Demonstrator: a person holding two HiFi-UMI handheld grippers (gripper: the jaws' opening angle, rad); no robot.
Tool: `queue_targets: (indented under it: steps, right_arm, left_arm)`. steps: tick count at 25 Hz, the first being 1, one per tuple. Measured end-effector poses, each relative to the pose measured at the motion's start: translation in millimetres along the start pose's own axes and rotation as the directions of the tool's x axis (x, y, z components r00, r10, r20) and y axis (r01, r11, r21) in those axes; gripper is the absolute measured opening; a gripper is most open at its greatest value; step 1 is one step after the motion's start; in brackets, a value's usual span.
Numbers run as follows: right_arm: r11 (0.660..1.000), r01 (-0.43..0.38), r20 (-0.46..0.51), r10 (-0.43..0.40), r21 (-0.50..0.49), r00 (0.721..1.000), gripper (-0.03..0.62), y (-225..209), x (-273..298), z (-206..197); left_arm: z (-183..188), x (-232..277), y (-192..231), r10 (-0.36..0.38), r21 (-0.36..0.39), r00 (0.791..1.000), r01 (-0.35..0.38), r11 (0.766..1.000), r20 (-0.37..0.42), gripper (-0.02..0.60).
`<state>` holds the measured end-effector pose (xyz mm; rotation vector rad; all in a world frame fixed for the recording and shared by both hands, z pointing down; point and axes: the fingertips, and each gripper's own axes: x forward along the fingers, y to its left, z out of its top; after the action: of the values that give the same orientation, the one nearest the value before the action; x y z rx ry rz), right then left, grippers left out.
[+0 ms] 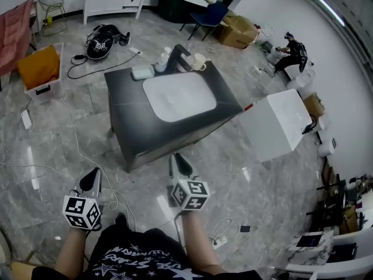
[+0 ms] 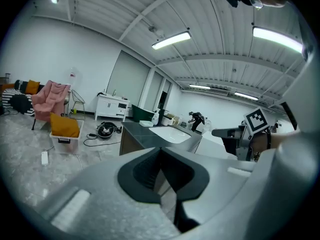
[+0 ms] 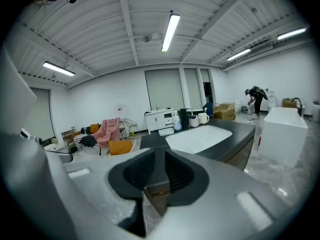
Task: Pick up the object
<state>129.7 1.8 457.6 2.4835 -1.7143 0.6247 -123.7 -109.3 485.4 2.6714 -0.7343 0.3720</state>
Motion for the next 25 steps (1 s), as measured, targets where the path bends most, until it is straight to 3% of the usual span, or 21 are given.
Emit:
queue_targets:
  steps: [6,12,18,25]
  right_arm:
    - [1.0,-0.007,-0.001,0.007,-0.003,1.0,0.066,-13,41,18]
    - [0.999,-0.045,-0.002,0.045,-0.001,0.999,0.066,-47,112,40]
    - [0.992,-0.123,-0.015,0.123,-0.013,0.992,0.066,-71,206,82]
    - [0.981,-0.19,-0.075,0.188,-0.026,0.979,0.066,-96,298,112]
  left_arm:
    - [14,33,11,0.013,0.008,1.0,-0.013,1.0,0.0,0.009]
    - [33,73,28,0.104,-0.007,0.994,-0.103,0.995,0.022,0.009]
    - [71,125,49,0.237,-0.041,0.97,-0.235,0.971,0.053,0.009]
    - [115,190,53,0.312,-0.072,0.947,-0.307,0.949,0.078,0.009]
